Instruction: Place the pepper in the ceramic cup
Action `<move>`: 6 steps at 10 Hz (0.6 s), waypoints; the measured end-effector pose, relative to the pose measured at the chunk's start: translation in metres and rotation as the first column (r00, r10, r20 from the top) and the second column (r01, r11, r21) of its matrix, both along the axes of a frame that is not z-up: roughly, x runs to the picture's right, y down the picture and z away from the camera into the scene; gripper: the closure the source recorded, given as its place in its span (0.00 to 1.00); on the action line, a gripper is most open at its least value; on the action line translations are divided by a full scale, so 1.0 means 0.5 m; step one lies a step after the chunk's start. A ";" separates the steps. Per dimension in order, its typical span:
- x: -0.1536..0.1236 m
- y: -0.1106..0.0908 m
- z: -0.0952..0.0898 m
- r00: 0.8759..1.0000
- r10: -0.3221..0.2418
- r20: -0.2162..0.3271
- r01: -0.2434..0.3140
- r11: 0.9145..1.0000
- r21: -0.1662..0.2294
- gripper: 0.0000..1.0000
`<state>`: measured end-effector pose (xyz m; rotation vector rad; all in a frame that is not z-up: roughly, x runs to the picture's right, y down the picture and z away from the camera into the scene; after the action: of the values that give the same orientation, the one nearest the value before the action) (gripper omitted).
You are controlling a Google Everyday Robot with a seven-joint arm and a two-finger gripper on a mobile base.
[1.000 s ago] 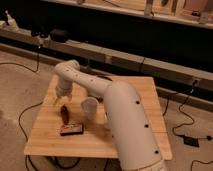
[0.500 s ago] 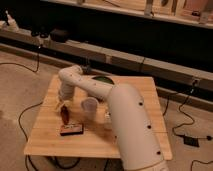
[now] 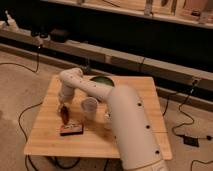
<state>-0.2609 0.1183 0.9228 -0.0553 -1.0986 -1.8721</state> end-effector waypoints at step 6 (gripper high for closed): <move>0.002 -0.038 -0.028 1.000 0.019 0.009 -0.019 1.000 -0.006 0.74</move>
<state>-0.2597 0.0995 0.9088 -0.0392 -1.1072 -1.8541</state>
